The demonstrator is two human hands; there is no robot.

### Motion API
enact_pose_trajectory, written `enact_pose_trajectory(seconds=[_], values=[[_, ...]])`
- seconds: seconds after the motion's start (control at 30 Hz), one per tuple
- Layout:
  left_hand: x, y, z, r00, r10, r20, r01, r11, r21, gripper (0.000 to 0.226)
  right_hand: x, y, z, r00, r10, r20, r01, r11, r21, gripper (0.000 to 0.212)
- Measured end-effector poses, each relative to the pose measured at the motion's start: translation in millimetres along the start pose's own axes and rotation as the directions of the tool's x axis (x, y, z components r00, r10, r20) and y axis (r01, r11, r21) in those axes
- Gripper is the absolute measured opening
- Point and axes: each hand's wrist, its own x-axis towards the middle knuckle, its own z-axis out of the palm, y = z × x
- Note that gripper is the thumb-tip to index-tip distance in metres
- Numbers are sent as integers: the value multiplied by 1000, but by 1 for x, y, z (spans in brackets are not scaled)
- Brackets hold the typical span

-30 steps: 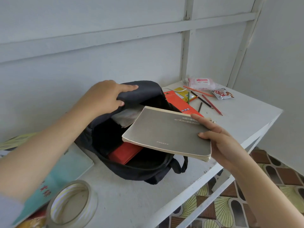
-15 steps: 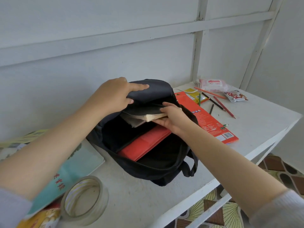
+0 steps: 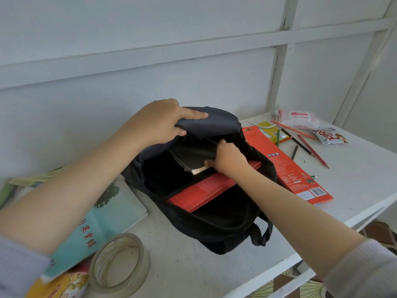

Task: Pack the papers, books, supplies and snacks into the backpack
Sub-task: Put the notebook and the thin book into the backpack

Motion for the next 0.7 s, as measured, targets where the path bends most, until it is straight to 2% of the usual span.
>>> enact_pose_trajectory(seconds=[0.1,0.27,0.7], values=[[-1,0,-1,1000,-6,5,6,1000,0,59,1,-1,3,999,4,-43,-10,990,-144,49],[-3,-3,-3,1000,-13,8,13,1000,-11,59,3,-8,9,999,-29,16,32,945,-324,59],[-4,-4,-2,999,-35,28,36,999,-23,59,14,-6,22,996,-91,-16,78,922,-380,65]])
